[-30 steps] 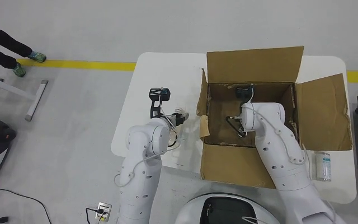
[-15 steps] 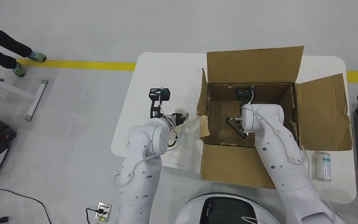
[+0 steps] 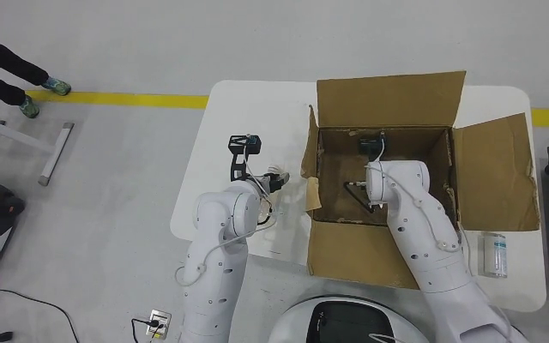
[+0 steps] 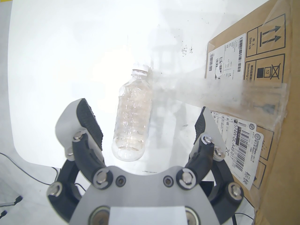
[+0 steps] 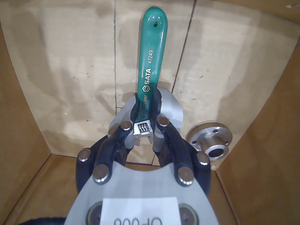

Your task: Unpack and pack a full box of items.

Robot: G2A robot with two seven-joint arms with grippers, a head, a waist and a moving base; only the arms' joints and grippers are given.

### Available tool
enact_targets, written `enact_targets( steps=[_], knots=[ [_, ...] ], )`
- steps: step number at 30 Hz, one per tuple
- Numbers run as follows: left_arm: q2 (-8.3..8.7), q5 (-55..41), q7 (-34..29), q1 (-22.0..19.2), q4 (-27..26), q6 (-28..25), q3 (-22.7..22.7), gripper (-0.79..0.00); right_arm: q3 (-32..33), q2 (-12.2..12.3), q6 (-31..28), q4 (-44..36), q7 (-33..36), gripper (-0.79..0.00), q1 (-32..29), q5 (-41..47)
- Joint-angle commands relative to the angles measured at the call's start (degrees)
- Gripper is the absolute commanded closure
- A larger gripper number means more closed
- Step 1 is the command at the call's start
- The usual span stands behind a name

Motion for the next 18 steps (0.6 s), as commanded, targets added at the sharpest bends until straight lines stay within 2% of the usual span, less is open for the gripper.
enact_targets(
  steps=[1, 6, 11, 18],
  knots=[
    [0.0, 0.0, 0.0, 0.0, 0.0, 0.0, 0.0, -0.785, 0.0, 0.0, 0.0, -1.4, 0.1, 0.0, -0.6, 0.0],
    [0.0, 0.0, 0.0, 0.0, 0.0, 0.0, 0.0, -0.785, 0.6, 0.1, -0.2, -8.5, 0.3, 0.0, -3.8, 0.1],
    [0.0, 0.0, 0.0, 0.0, 0.0, 0.0, 0.0, -0.785, 2.3, 0.4, -1.2, -19.6, -0.6, 0.0, -8.4, 0.8],
    [0.0, 0.0, 0.0, 0.0, 0.0, 0.0, 0.0, -0.785, 8.7, 0.8, -3.8, -37.8, -6.1, 0.0, -16.5, 10.5]
  ],
)
